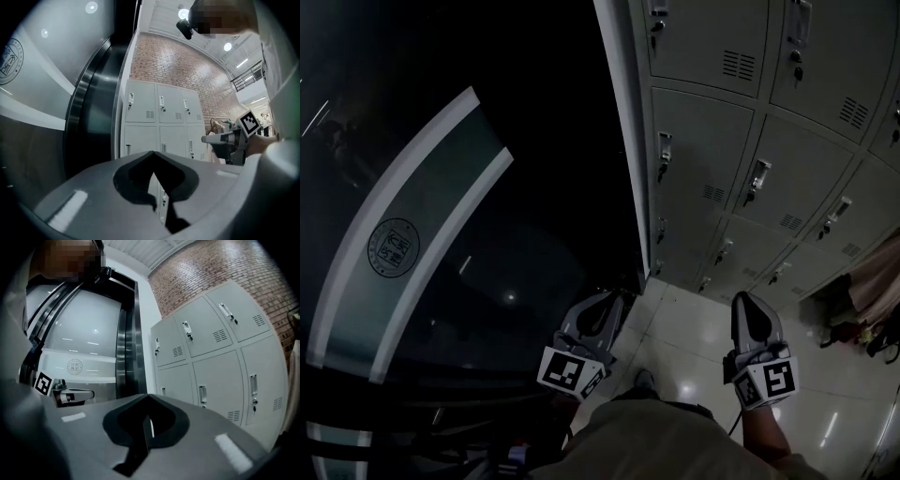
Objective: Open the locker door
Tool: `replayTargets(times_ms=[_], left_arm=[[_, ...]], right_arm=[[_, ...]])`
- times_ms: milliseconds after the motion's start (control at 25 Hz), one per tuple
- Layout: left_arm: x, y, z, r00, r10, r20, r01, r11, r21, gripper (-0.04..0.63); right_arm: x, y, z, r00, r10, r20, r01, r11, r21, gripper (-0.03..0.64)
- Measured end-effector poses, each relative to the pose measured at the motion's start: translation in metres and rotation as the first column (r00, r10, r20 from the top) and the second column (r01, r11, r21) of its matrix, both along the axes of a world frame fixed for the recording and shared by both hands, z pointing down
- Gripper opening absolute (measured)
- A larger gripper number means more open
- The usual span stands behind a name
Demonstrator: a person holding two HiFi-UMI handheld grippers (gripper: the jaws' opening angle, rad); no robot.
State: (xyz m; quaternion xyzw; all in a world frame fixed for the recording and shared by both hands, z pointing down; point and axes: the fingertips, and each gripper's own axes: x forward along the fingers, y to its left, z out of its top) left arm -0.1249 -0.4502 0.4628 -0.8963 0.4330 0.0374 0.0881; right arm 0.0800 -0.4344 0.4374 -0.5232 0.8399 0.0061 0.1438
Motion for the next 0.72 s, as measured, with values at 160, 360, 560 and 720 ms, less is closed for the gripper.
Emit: replayTargets(times_ms=[160, 360, 560, 720], left_arm=[[0.000, -0.036, 0.016, 1.000, 0.012, -0.010, -0.012, 0.999, -0.039, 0.032], [0.010, -0.065, 0.026, 0.999, -0.027, -0.044, 0.024, 0.998, -0.051, 0.141], [0.001, -0.054, 0.020, 0.993, -0.084, -0.080, 0.080, 0.995, -0.051, 0.057], [-0.010, -0.051, 0.028, 0.989, -0.124, -0.074, 0.116, 0.988, -0.104, 0.058]], right_arm=[[-0.015, -0.052, 0.029, 0.996, -0.009, -0.094, 0.003, 0.998, -0.062, 0.038], [-0.034, -0.143, 0.064, 0.993, -0.104, -0.063, 0.098, 0.992, -0.083, 0.079], [-0.069, -0.236, 0.088, 0.973, -0.177, -0.147, 0.151, 0.973, -0.172, 0.154], [-0.097, -0.316, 0.125, 0.963, -0.220, -0.153, 0.174, 0.948, -0.266, 0.200]])
